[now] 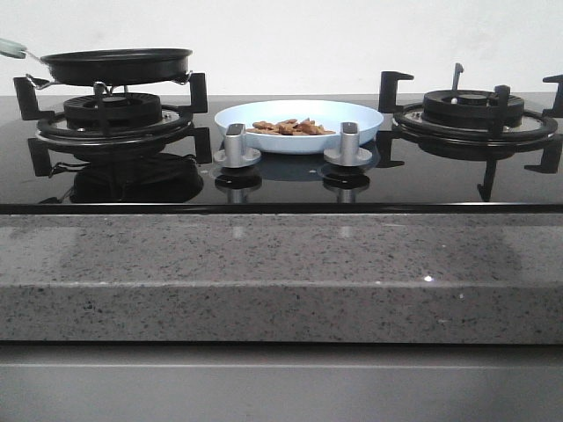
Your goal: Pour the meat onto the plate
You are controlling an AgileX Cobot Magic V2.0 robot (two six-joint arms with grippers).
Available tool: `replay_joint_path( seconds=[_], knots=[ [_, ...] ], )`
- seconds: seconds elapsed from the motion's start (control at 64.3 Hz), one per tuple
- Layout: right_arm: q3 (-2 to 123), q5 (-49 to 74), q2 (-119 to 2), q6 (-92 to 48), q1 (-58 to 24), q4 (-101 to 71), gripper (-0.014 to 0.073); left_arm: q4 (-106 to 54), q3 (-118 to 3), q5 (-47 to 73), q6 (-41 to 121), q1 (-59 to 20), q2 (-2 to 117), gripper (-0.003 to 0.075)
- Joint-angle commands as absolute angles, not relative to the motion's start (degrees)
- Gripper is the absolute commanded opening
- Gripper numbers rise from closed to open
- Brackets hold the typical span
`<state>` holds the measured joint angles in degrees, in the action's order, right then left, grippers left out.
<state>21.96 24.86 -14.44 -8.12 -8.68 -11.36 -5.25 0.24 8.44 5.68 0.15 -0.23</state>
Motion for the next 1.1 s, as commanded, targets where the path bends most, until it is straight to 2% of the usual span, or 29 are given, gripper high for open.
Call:
replay_joint_path(
  seconds=[0.0, 0.14, 0.451, 0.669, 1.089],
  knots=[
    [23.50, 20.28, -14.83, -8.63, -8.44, -11.36, -0.0069, -5.76, 0.52, 3.72, 4.96, 0.21, -1.18, -0.0020],
    [23.50, 19.51, -14.83, -8.63, -8.44, -11.08, -0.0069, -5.76, 0.52, 3.72, 4.96, 0.21, -1.18, -0.0020],
    [9.46, 2.26, -10.70, -0.35, -4.20, -5.26, -0.0069, -5.76, 0.52, 3.72, 4.96, 0.21, -1.18, -0.0020],
    [-1.40, 3.44, 1.80, -0.35, -1.19, -4.92, -0.0069, -5.76, 0.52, 3.72, 4.96, 0.35, -1.18, -0.0020],
    [-1.26, 6.52, 1.55, -0.35, -1.31, -4.92, -0.0069, -5.76, 0.52, 3.62, 4.96, 0.48, -1.18, -0.0020]
  ],
)
